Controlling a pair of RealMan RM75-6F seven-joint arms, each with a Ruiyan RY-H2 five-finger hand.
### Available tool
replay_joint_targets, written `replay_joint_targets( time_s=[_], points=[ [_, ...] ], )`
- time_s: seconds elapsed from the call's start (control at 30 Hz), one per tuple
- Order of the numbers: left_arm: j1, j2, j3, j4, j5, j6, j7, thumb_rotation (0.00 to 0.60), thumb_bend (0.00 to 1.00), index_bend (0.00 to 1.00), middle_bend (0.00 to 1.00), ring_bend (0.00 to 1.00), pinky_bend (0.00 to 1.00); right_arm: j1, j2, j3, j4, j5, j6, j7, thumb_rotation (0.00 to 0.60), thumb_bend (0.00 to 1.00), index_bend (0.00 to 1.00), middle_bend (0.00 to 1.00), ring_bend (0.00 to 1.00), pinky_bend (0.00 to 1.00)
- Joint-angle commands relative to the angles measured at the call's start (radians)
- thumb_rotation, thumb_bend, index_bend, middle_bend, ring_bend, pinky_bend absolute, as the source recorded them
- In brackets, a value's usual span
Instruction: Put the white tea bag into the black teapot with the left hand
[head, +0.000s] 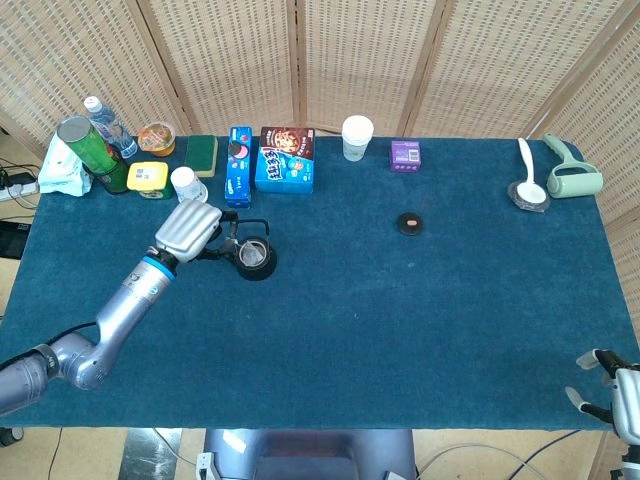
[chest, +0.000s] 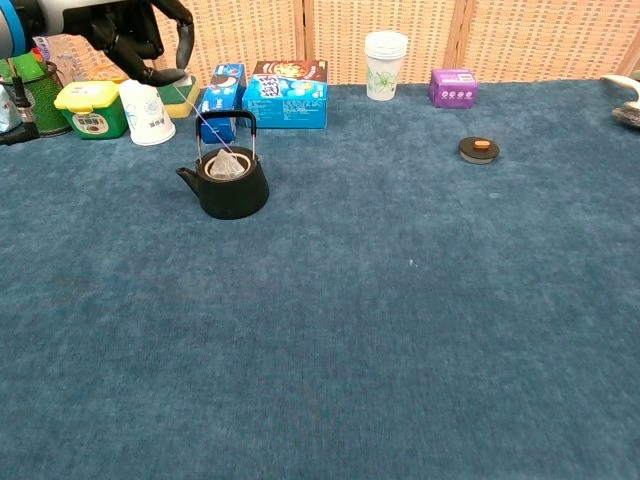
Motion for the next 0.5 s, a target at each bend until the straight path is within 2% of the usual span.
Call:
replay_joint_targets(
  time_s=[0.03, 0.23, 0.5],
  points=[
    [0.009, 0.006, 0.007, -0.008, 0.007, 0.011, 0.004, 0.600, 0.46, 0.68, 1.00, 1.00, 0.97, 0.000, 0.000, 0.000, 0.001, -0.001, 0.000, 0.002, 0.600, 0.21, 0.45, 0.48, 0.60, 0.50],
    [0.046, 0.021, 0.042, -0.048, 0.043, 0.048, -0.001, 0.600, 0.46, 0.68, 1.00, 1.00, 0.97, -0.001, -0.003, -0.001, 0.008, 0.002, -0.003, 0.010, 0.600, 0.21, 0.45, 0.48, 0.60, 0.50],
    [0.111, 0.015, 0.127, -0.083, 0.101, 0.082, -0.010, 0.600, 0.46, 0.68, 1.00, 1.00, 0.97, 0.001, 0.001, -0.002, 0.007, -0.004, -0.002, 0.007, 0.600, 0.21, 0.45, 0.48, 0.60, 0.50]
  ],
)
